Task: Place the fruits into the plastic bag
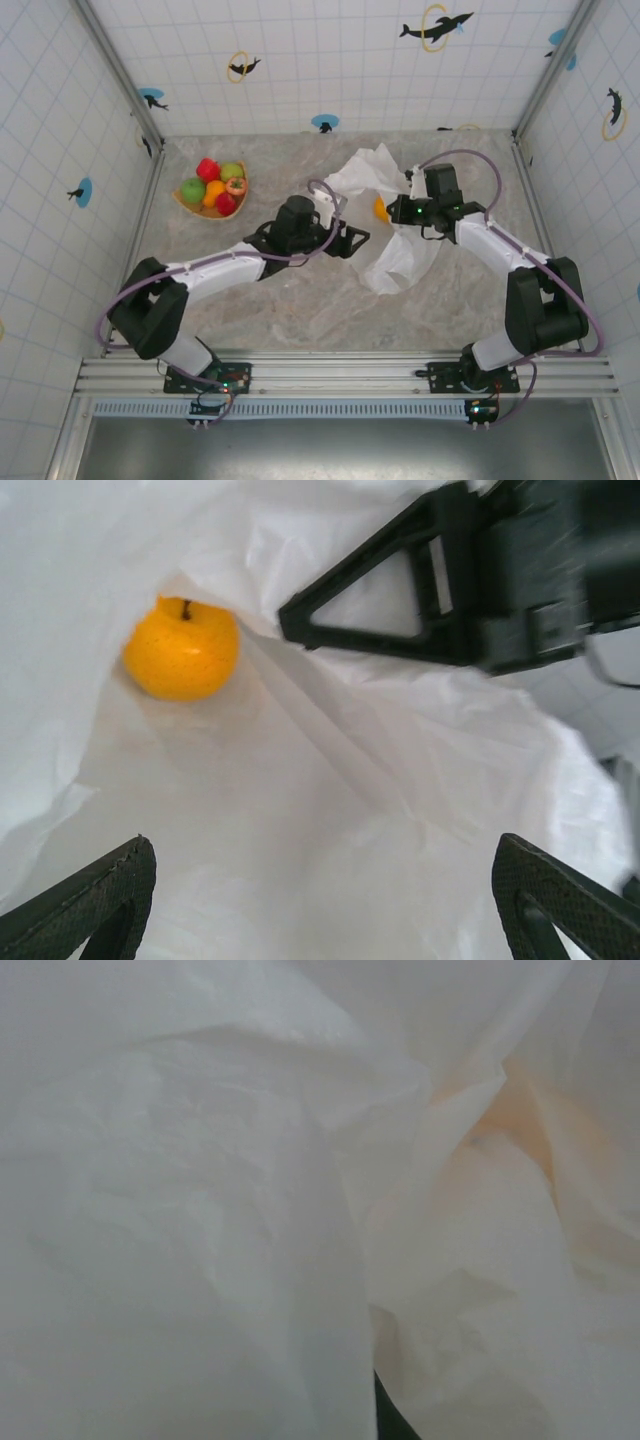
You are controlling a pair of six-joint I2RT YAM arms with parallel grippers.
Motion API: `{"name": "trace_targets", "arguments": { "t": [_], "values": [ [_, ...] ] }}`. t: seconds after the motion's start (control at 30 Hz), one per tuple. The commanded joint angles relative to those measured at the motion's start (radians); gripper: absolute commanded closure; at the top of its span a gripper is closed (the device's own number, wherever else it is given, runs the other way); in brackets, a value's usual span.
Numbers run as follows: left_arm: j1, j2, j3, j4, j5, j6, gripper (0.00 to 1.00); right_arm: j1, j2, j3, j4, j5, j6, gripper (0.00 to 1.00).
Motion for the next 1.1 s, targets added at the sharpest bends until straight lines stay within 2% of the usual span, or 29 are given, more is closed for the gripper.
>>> {"name": "trace_targets", "arguments": {
  "t": [0.0, 0.1, 0.27, 0.33, 0.4, 0.5, 0.53, 0.67, 0.77, 0.83, 0.9, 1.07],
  "values": [
    [0.059, -0.080, -0.003, -0.065, 0.236, 0.018, 0.11, -0.001, -0.005, 0.032, -0.034, 0.018, -0.055, 1.00],
    [0.114, -0.123, 0.020, -0.128, 0.370, 0.017, 0.10, -0.001, -0.005, 0.031, -0.032, 0.015, -0.059, 1.00],
    [0.203, -0.197, 0.026, -0.156, 0.497, -0.031, 0.09, 0.000, -0.005, 0.032, -0.021, 0.012, -0.060, 1.00],
    [0.242, -0.229, 0.020, -0.158, 0.524, -0.050, 0.09, 0.000, -0.003, 0.032, -0.018, 0.009, -0.060, 1.00],
    [0.288, -0.269, 0.026, -0.196, 0.486, -0.051, 0.09, 0.000, -0.002, 0.034, -0.020, 0.007, -0.060, 1.00],
    [0.373, -0.316, 0.053, -0.283, 0.309, -0.043, 0.08, 0.000, -0.003, 0.032, -0.017, 0.007, -0.063, 1.00],
    [0.395, -0.326, 0.069, -0.320, 0.213, -0.038, 0.07, 0.000, -0.004, 0.032, -0.015, 0.007, -0.064, 1.00],
    [0.417, -0.315, 0.155, -0.484, -0.296, -0.011, 0.06, 0.001, -0.005, 0.030, -0.008, 0.005, -0.063, 1.00],
    [0.419, -0.286, 0.186, -0.517, -0.560, -0.002, 0.05, 0.006, -0.003, 0.030, -0.002, 0.003, -0.062, 1.00],
    [0.423, -0.267, 0.191, -0.508, -0.683, 0.006, 0.04, 0.008, -0.002, 0.030, 0.000, 0.003, -0.062, 1.00],
    [0.435, -0.235, 0.201, -0.499, -0.757, 0.009, 0.04, 0.009, -0.003, 0.028, 0.001, 0.002, -0.064, 1.00],
    [0.518, -0.100, 0.258, -0.475, -0.776, -0.007, 0.04, 0.009, 0.000, 0.026, 0.005, -0.003, -0.065, 1.00]
  ]
}}
